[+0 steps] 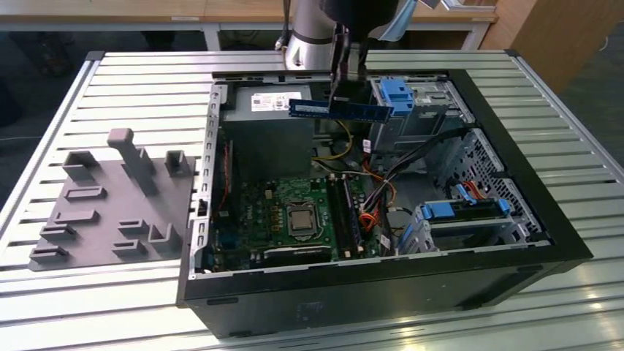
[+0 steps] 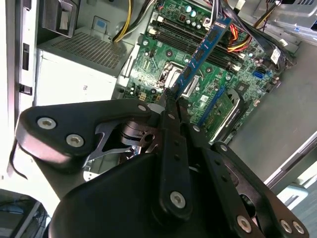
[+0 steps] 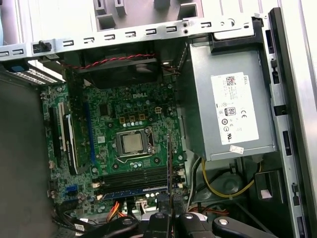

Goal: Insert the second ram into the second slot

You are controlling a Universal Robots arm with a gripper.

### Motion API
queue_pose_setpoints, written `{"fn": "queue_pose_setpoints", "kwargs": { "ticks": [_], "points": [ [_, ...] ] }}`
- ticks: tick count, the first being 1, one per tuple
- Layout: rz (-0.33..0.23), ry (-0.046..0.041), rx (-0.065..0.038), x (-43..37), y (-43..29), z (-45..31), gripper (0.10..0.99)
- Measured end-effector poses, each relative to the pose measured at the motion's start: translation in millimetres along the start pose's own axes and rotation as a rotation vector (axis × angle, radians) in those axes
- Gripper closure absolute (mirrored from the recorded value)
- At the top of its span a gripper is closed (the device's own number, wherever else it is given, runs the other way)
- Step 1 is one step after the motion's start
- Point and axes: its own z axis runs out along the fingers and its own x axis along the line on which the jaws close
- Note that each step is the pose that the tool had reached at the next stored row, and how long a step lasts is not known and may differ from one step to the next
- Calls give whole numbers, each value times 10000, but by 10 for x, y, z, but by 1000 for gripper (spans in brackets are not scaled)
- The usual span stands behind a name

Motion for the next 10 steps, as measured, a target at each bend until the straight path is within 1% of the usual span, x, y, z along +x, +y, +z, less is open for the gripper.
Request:
{"fn": "queue_pose_setpoints", "kwargs": {
  "ticks": [10],
  "points": [
    [265,-11,5,0,0,0,953]
  ]
}}
